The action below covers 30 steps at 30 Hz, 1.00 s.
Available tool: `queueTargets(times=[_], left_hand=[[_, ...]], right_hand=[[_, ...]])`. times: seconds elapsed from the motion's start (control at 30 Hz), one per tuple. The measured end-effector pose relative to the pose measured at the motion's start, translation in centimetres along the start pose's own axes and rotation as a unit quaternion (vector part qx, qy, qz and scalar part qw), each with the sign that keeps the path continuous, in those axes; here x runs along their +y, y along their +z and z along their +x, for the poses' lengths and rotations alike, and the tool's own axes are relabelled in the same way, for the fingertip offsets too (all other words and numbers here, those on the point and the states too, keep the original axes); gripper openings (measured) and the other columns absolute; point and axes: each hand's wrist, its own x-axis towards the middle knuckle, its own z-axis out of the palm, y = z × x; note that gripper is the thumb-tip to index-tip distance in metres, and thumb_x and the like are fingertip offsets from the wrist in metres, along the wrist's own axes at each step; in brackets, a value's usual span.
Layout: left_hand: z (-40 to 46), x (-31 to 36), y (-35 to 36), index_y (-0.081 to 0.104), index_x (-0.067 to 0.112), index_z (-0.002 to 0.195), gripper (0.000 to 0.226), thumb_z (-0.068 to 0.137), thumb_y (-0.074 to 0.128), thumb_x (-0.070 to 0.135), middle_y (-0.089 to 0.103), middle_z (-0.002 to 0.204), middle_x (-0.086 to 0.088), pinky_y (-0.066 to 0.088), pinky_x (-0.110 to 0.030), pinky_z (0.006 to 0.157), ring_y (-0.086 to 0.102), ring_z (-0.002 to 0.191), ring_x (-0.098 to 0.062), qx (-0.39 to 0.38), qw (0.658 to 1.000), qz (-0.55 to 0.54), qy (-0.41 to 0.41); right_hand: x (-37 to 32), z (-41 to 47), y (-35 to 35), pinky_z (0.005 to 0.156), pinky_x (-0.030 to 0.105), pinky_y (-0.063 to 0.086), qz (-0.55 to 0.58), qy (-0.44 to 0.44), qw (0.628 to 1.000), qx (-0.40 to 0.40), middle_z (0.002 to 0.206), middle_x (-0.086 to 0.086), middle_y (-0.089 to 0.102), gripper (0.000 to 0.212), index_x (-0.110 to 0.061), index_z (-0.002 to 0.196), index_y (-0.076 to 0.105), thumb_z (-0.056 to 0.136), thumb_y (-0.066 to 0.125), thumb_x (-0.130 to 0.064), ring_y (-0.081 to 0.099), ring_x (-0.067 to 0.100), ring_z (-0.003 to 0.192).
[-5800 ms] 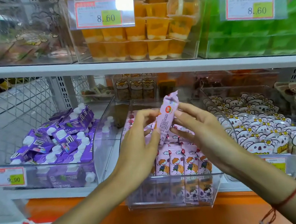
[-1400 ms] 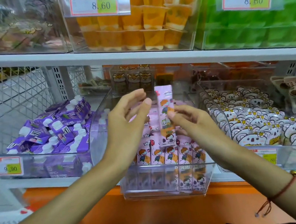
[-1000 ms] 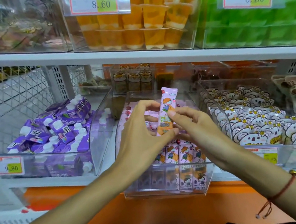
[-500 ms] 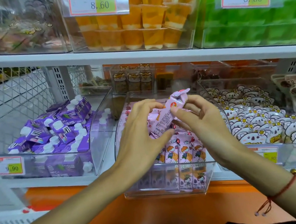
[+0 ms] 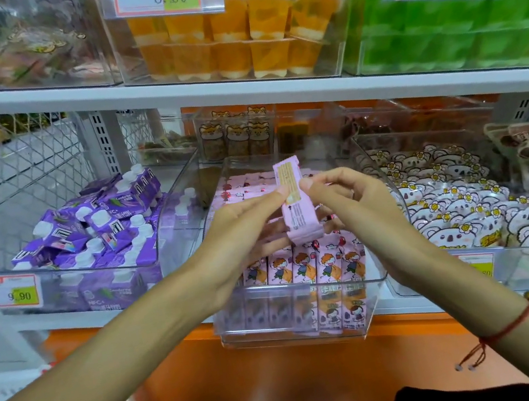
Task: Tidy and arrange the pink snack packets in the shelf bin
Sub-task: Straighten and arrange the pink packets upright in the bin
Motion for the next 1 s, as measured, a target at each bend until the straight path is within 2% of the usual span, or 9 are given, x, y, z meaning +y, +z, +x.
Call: queueTargets(times=[0.1, 0.2, 0.3, 0.4, 0.47, 0.63, 0.8, 0.93, 1.0], left_hand=[[0.0, -0.1, 0.1, 0.072, 0.015, 0.102, 0.023, 0.094, 0.057, 0.031, 0.076, 0.093, 0.0, 0.056, -0.018, 0.064, 0.072, 0.08, -0.007, -0.021, 0.999, -0.02, -0.03], [0.1, -0.2, -0.1, 0.065, 0.019, 0.116, 0.024, 0.095, 0.057, 0.025, 0.075, 0.102, 0.002, 0.058, -0.021, 0.072, 0.071, 0.09, -0.008, -0.016, 1.0, 0.003, -0.007], [0.3, -0.2, -0.5, 0.057, 0.026, 0.123, 0.035, 0.09, 0.063, 0.014, 0.068, 0.118, 0.007, 0.054, -0.023, 0.088, 0.067, 0.102, -0.006, 0.021, 0.993, 0.085, 0.085], [0.1, 0.0, -0.5, 0.057, 0.03, 0.112, 0.041, 0.085, 0.068, 0.001, 0.066, 0.113, 0.013, 0.051, -0.016, 0.088, 0.063, 0.105, 0.001, 0.032, 0.96, 0.179, 0.213], [0.1, -0.1, -0.5, 0.056, 0.036, 0.107, 0.043, 0.085, 0.068, 0.001, 0.064, 0.113, 0.016, 0.051, -0.018, 0.09, 0.06, 0.109, 0.001, 0.035, 0.946, 0.208, 0.246], [0.0, -0.2, -0.5, 0.057, 0.035, 0.11, 0.038, 0.084, 0.071, 0.011, 0.065, 0.112, 0.016, 0.05, -0.013, 0.084, 0.061, 0.107, 0.002, 0.05, 0.938, 0.208, 0.273], [-0.1, -0.3, 0.0, 0.06, 0.03, 0.108, 0.035, 0.078, 0.077, 0.024, 0.065, 0.103, 0.017, 0.052, -0.017, 0.076, 0.062, 0.097, -0.002, 0.096, 0.927, 0.209, 0.297], [-0.2, -0.7, 0.5, 0.058, 0.036, 0.107, 0.035, 0.078, 0.077, 0.029, 0.062, 0.104, 0.025, 0.051, -0.019, 0.077, 0.058, 0.098, 0.0, 0.074, 0.909, 0.278, 0.3], [0.1, -0.6, 0.4, 0.054, 0.034, 0.115, 0.04, 0.08, 0.073, 0.038, 0.059, 0.112, 0.024, 0.047, -0.017, 0.087, 0.054, 0.108, 0.003, 0.055, 0.917, 0.285, 0.272]], right_hand=[[0.0, 0.1, 0.1, 0.059, 0.018, 0.052, 0.009, 0.004, 1.0, 0.005, 0.068, -0.004, 0.065, 0.024, -0.014, 0.103, 0.062, 0.086, 0.067, -0.031, 0.065, 0.006, 0.065], [0.2, 0.2, -0.1, 0.064, 0.02, 0.054, 0.004, 0.005, 1.0, -0.011, 0.08, -0.003, 0.068, 0.033, -0.021, 0.118, 0.057, 0.087, 0.067, -0.026, 0.07, 0.008, 0.075], [0.2, 0.1, -0.3, 0.081, 0.025, 0.057, -0.025, -0.024, 0.998, -0.047, 0.099, -0.003, 0.069, 0.044, -0.029, 0.127, 0.055, 0.087, 0.067, -0.015, 0.069, 0.008, 0.089], [0.0, -0.2, -0.3, 0.092, 0.024, 0.052, -0.038, -0.085, 0.994, -0.063, 0.111, -0.003, 0.068, 0.039, -0.026, 0.115, 0.062, 0.084, 0.069, -0.004, 0.065, 0.007, 0.103], [0.0, -0.3, -0.3, 0.095, 0.026, 0.051, -0.027, -0.103, 0.993, -0.056, 0.11, -0.002, 0.069, 0.036, -0.026, 0.106, 0.063, 0.082, 0.07, 0.0, 0.065, 0.008, 0.105], [-0.2, -0.4, -0.2, 0.09, 0.02, 0.051, -0.023, -0.104, 0.992, -0.061, 0.112, -0.01, 0.067, 0.035, -0.029, 0.113, 0.061, 0.085, 0.069, -0.01, 0.063, 0.003, 0.105], [-0.6, -0.7, 0.5, 0.073, 0.02, 0.054, -0.047, -0.1, 0.993, 0.049, 0.1, -0.011, 0.063, 0.054, -0.025, 0.111, 0.058, 0.068, 0.069, -0.056, 0.063, 0.0, 0.086], [-0.8, -0.5, 0.6, 0.062, 0.02, 0.052, -0.053, -0.136, 0.986, 0.08, 0.077, -0.007, 0.064, 0.025, -0.019, 0.089, 0.063, 0.076, 0.075, -0.036, 0.063, 0.005, 0.067], [-1.0, -0.2, 0.0, 0.07, 0.029, 0.058, -0.042, -0.13, 0.989, 0.059, 0.077, -0.003, 0.068, 0.019, -0.015, 0.089, 0.066, 0.079, 0.075, -0.028, 0.066, 0.008, 0.072]])
